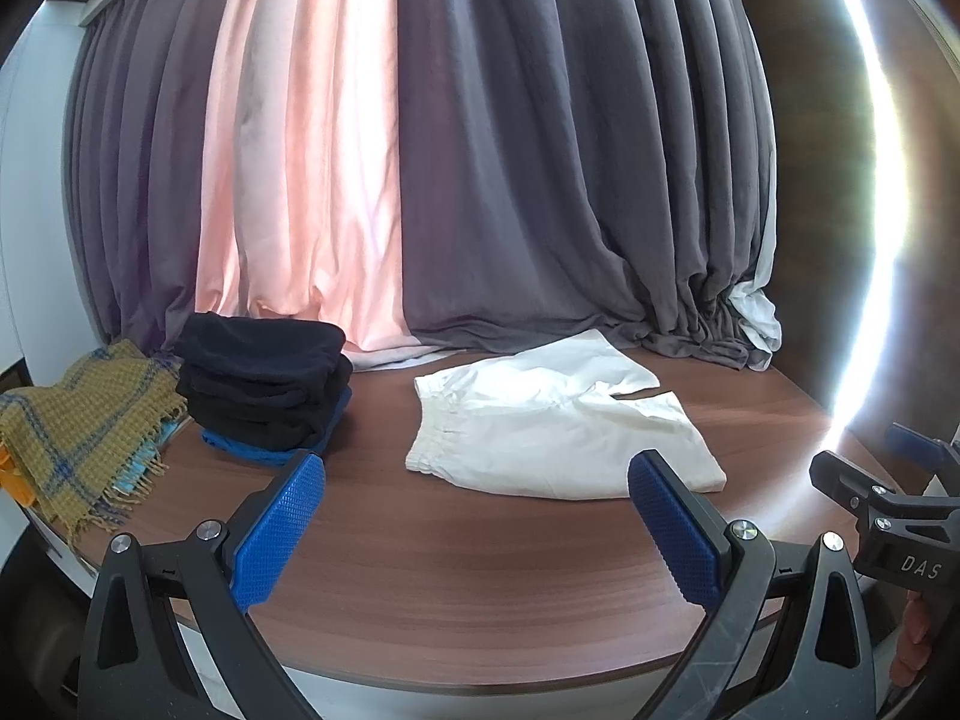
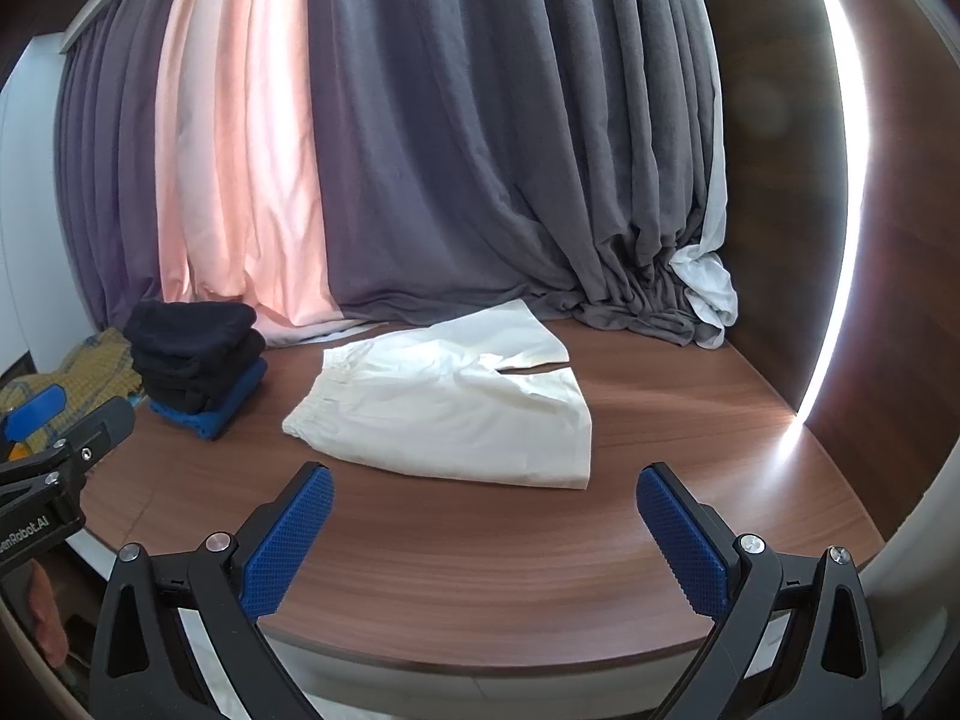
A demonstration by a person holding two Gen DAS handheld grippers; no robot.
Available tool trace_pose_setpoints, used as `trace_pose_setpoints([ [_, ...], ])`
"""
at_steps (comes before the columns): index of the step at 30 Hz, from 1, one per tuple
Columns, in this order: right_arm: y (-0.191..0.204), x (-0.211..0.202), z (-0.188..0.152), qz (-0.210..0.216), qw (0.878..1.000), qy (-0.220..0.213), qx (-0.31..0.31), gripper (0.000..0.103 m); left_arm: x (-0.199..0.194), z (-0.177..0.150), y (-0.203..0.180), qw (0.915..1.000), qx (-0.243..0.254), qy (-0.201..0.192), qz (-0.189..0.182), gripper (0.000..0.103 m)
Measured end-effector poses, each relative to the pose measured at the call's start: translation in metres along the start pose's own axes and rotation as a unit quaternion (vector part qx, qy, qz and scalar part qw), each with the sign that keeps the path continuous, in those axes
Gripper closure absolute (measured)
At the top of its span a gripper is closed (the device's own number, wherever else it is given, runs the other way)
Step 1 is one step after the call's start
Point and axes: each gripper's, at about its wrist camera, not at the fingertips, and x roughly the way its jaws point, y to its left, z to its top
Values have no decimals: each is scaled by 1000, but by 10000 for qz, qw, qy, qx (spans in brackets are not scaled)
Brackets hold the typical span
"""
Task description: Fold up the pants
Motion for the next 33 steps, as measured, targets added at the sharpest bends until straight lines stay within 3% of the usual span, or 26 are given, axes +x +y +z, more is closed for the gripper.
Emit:
trace_pose_setpoints([
  [33,5,0,1,44,10000,-54,-16,1,-2,-1,-2,10000,-3,-74,14,0],
])
